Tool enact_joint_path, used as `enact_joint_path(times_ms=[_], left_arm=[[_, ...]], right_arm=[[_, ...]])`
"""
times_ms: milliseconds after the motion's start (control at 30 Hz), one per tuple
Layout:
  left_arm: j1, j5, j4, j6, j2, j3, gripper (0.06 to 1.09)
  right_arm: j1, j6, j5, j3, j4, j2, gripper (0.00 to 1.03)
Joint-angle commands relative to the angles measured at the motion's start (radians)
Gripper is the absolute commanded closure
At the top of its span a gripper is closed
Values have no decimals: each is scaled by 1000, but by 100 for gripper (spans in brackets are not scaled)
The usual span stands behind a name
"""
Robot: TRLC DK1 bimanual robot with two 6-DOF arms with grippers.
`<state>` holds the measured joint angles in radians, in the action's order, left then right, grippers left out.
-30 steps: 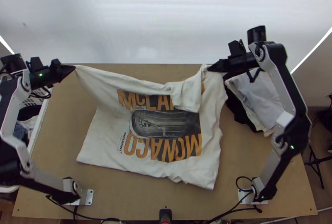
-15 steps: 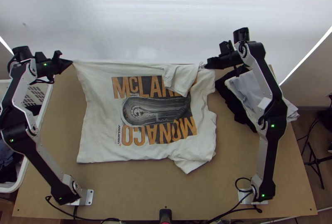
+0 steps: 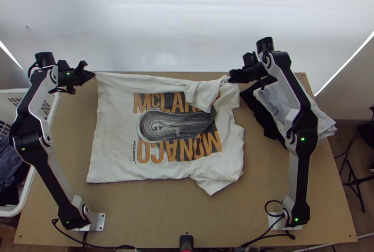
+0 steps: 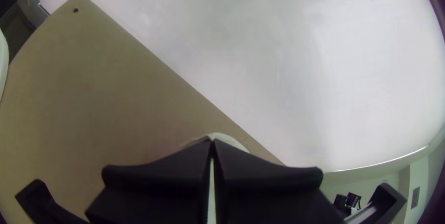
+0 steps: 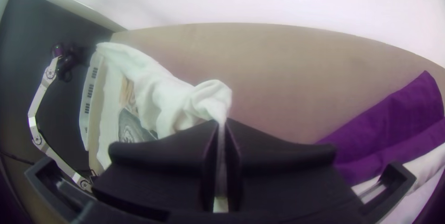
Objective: Fold the t-shirt
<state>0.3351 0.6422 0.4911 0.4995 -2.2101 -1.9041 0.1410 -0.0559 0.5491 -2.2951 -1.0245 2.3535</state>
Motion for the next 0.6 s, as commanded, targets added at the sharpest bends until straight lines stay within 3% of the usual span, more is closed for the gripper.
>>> enact_joint_path(times_ms=[0, 67, 100, 133, 200, 233, 433, 567], left_arm=[[-38, -4, 14, -6, -10, -6, 105], [-38, -15, 12, -6, -11, -10, 105], [-38, -18, 9, -7, -10, -12, 102], [-36, -16, 9, -10, -5, -10, 87], [-28, -16, 0, -16, 12, -7, 36], [-24, -13, -8, -19, 15, -12, 9], [13, -13, -6, -67, 127, 25, 10], [16, -6, 6, -134, 314, 148, 10]], right_arm=[[26, -5, -3, -1, 30, 38, 100], [29, -15, -14, -3, 52, 39, 93], [29, -39, -21, -6, 61, 39, 83], [26, -68, -21, -6, 64, 39, 66], [25, -107, -25, -7, 64, 32, 14], [23, -110, -26, -7, 58, 24, 3], [0, -147, -32, 94, -20, -166, 4], [-11, -128, -32, 227, -233, -333, 5]])
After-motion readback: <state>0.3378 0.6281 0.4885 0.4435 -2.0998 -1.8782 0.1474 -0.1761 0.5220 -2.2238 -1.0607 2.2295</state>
